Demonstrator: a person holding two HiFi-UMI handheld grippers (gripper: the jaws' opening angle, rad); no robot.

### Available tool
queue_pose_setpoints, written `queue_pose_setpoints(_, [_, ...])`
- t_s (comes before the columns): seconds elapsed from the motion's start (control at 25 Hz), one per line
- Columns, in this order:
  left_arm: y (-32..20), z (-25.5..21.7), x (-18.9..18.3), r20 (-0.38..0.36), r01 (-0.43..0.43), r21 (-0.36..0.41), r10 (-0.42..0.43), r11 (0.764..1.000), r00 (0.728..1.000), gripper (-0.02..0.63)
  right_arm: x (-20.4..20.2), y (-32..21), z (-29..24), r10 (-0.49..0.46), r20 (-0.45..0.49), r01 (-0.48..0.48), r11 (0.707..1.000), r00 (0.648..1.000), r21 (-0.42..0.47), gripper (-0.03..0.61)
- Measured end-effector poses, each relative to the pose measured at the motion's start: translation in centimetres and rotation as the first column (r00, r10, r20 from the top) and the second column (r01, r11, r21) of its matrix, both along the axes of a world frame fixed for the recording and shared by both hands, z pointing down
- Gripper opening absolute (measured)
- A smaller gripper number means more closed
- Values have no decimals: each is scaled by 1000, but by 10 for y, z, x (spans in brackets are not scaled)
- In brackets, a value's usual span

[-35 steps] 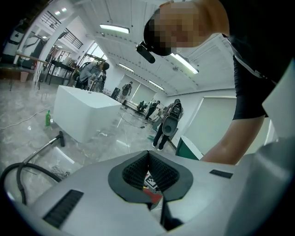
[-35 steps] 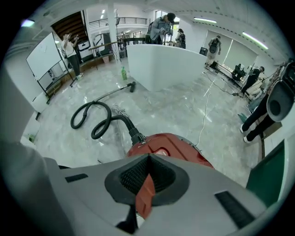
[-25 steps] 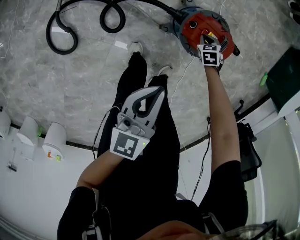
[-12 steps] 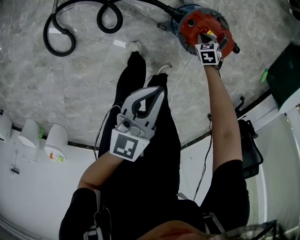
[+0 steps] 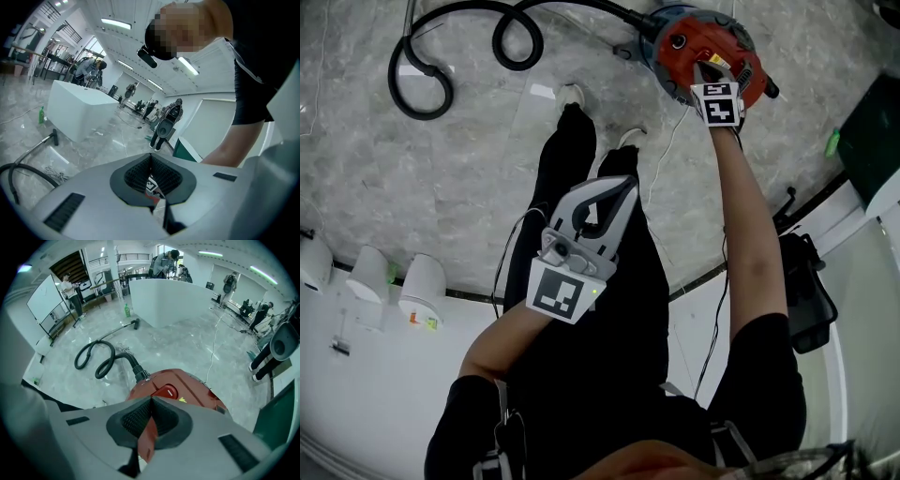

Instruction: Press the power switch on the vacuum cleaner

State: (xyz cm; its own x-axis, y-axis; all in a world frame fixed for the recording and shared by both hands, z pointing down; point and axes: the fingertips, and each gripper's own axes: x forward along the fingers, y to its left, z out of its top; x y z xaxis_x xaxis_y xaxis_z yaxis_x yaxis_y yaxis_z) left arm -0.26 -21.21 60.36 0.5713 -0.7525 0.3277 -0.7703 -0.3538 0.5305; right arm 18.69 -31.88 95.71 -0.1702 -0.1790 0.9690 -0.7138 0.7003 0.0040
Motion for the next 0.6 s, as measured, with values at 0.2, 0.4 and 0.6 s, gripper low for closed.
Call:
queue_pose_setpoints(0.2, [-6,-3,-2,11,57,3,-57,998,998,18,-3,4,-40,79,73,-88,989,994,118,16])
queue_pose_setpoints(0.4, [-5,-12,1,18,67,29,-67,997,998,18,4,19,-84,197,135,-216,967,971,137,16])
queue_pose_setpoints(0.6, [-7,-19,16,30,49,56,-50,997,998,18,-6,23,-148,252,239,-300,935,938,192,15])
